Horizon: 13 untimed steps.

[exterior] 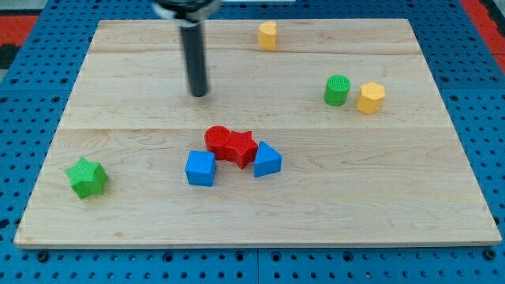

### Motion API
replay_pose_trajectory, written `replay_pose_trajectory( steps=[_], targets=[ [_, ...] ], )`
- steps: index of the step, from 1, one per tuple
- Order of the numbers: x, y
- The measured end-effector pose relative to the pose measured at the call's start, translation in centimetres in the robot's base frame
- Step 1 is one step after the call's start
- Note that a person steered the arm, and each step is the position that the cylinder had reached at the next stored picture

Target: Move the green star into the green circle

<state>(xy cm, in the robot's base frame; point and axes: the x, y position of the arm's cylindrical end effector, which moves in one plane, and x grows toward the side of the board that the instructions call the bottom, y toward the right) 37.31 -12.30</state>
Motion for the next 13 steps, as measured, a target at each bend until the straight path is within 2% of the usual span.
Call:
replay_pose_trajectory(
  steps=[2,3,4,5,7,8,9,13],
  targets=[
    [9.2,-8.6],
    [11.0,-14.9],
    [16.3,-16.8],
    [19.4,-12.5],
    [10.8,-7.7],
    [8.1,-3.6],
    [4.4,-2.1],
    [-2.1,9.1]
  ],
)
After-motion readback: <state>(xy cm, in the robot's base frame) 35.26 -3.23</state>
